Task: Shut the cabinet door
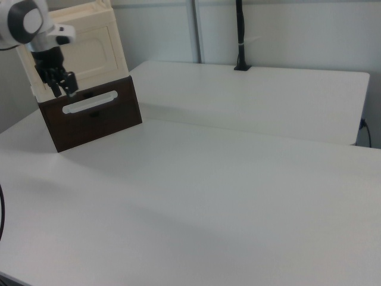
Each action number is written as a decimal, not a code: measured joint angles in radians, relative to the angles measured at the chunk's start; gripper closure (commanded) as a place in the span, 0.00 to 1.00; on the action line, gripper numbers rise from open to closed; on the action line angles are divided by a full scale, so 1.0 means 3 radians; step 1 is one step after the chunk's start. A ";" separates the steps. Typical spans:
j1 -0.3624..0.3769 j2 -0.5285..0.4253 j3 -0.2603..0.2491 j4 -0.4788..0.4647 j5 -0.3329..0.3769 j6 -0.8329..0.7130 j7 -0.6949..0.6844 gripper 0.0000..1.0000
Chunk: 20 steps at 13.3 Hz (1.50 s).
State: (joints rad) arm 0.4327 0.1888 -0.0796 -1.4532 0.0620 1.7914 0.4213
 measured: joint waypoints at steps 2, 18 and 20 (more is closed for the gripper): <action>-0.0306 -0.0137 0.0012 -0.0020 -0.0005 -0.0401 -0.0437 0.00; -0.1829 -0.0664 0.0101 -0.0161 -0.0145 -0.0808 -0.1075 0.00; -0.1833 -0.0661 0.0101 -0.0161 -0.0172 -0.0808 -0.1074 0.00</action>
